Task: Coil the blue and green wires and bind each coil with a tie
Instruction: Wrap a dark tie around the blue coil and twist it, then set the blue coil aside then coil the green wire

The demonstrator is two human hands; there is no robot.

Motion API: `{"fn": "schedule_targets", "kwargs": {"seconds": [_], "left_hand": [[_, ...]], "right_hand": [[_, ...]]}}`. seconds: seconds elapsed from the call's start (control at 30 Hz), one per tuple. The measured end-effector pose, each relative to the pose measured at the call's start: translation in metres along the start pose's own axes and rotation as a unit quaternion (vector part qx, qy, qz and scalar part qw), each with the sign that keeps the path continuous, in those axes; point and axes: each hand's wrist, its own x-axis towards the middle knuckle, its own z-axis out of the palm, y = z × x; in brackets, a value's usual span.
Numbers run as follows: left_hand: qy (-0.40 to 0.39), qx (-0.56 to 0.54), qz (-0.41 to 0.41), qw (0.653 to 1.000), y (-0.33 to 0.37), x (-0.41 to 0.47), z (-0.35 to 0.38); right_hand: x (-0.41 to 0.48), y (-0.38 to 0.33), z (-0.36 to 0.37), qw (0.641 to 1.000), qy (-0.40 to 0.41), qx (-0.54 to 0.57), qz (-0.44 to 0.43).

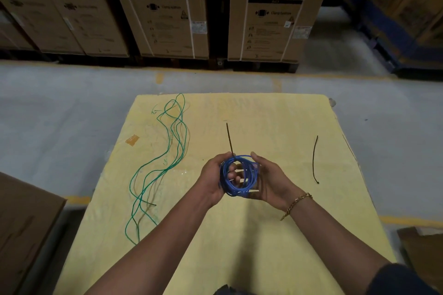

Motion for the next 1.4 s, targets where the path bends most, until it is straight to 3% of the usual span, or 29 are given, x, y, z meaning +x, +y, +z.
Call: {"fn": "schedule_targets", "kwargs": {"seconds": [0.13, 0.27, 0.43, 0.57, 0.73, 0.87, 0.97, 1.13, 1.4], "left_hand": [[0.050, 0.025, 0.026, 0.998, -0.005, 0.013, -0.013], [0.077, 0.070, 0.047, 0.993, -0.018, 0.020, -0.015], [0.102, 0.215, 0.041, 0.971, -0.039, 0.040, -0.016], [0.069, 0.268, 0.007, 0.961, -0.049, 0.051, -0.002], [0.006, 0.313, -0.031, 0.949, -0.046, 0.079, 0.020], [0.019, 0.378, -0.021, 0.926, -0.042, 0.091, 0.020], [0.023, 0.373, -0.038, 0.927, -0.044, 0.081, -0.002], [0.085, 0.370, -0.031, 0.924, -0.047, 0.064, -0.051], [0.123, 0.346, -0.013, 0.930, -0.031, 0.061, -0.076]], "right_hand": [[0.000, 0.016, -0.010, 0.994, 0.025, 0.101, -0.017], [0.002, 0.027, -0.010, 0.996, 0.077, -0.040, 0.001], [0.005, 0.037, -0.030, 0.992, 0.120, 0.014, 0.038], [0.017, 0.047, -0.042, 0.973, 0.204, -0.109, 0.025], [0.031, 0.025, -0.083, 0.954, 0.295, -0.056, -0.019], [0.058, -0.009, -0.123, 0.933, 0.355, -0.010, -0.057], [0.090, -0.027, -0.149, 0.918, 0.394, 0.014, -0.050], [0.120, -0.030, -0.166, 0.916, 0.395, -0.031, 0.066], [0.103, -0.025, -0.168, 0.921, 0.386, -0.020, 0.052]]}}
